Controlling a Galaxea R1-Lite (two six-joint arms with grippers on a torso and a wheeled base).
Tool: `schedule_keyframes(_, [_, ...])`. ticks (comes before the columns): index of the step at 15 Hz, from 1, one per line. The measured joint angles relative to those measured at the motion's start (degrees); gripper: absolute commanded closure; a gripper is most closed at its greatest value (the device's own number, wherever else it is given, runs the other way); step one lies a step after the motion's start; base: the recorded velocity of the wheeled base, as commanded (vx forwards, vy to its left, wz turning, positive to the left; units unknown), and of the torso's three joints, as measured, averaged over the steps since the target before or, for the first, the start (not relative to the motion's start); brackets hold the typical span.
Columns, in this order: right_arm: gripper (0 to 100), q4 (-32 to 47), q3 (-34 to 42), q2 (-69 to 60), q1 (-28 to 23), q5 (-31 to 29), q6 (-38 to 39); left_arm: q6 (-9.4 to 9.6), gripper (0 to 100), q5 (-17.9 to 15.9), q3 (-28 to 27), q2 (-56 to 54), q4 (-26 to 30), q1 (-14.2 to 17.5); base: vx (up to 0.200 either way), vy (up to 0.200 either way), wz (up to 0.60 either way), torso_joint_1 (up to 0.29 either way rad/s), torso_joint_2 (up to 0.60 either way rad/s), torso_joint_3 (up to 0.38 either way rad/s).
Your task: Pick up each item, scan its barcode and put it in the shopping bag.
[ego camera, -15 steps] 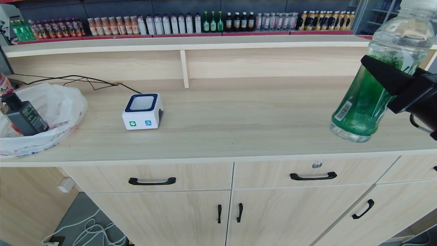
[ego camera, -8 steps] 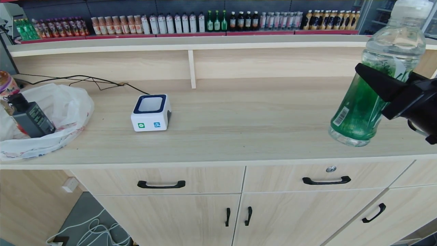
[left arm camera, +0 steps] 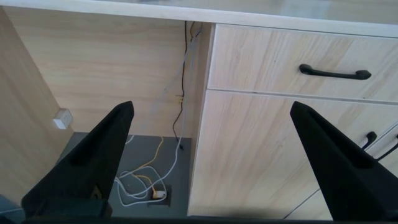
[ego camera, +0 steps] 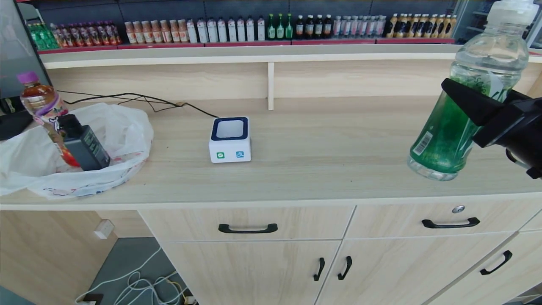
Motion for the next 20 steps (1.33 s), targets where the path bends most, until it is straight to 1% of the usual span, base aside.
schedule_keyframes(20, [100, 0.2, 0.8, -1.0, 0.2, 0.0, 0.2, -0.09, 0, 0.0, 0.0, 0.0, 0.0, 0.0, 0.0, 0.2, 0.0, 0.003, 0.0, 0.002])
